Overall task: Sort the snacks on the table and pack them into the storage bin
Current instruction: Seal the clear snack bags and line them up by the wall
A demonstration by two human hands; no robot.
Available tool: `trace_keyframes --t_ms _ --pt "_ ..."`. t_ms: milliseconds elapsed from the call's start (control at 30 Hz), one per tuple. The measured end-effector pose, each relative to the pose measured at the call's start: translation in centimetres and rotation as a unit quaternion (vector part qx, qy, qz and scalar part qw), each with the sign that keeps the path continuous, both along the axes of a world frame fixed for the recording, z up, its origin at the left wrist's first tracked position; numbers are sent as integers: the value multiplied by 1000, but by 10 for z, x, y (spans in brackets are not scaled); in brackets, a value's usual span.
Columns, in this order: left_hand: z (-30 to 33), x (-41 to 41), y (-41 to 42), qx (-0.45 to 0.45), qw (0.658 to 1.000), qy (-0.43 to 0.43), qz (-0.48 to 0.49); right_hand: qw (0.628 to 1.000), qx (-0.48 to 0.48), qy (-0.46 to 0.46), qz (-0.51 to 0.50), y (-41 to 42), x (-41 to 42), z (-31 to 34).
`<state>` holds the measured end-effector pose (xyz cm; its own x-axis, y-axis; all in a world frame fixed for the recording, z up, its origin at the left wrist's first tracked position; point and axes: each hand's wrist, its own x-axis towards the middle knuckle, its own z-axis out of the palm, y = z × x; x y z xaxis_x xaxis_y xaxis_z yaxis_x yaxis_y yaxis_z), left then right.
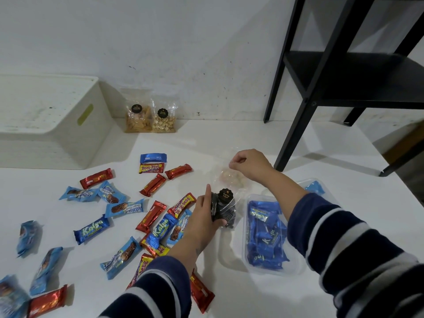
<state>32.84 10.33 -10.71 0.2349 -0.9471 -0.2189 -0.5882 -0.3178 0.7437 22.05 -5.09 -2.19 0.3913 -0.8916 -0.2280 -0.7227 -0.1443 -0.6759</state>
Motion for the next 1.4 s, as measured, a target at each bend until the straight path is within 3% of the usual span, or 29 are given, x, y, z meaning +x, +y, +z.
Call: trace_keyframes --t_ms 267,467,1200,1400 --pt "3 0 1 -1 1000 -5 -11 998 -3 48 27 1 5 2" --pt "2 0 1 4 1000 1 -12 999 -27 25 33 1 16 3" --pt "3 0 2 9 1000 -2 -15 995 -39 90 25 8 33 7" --pt "3 -1 3 8 1000 -9 -13 997 -53 48 3 9 39 7"
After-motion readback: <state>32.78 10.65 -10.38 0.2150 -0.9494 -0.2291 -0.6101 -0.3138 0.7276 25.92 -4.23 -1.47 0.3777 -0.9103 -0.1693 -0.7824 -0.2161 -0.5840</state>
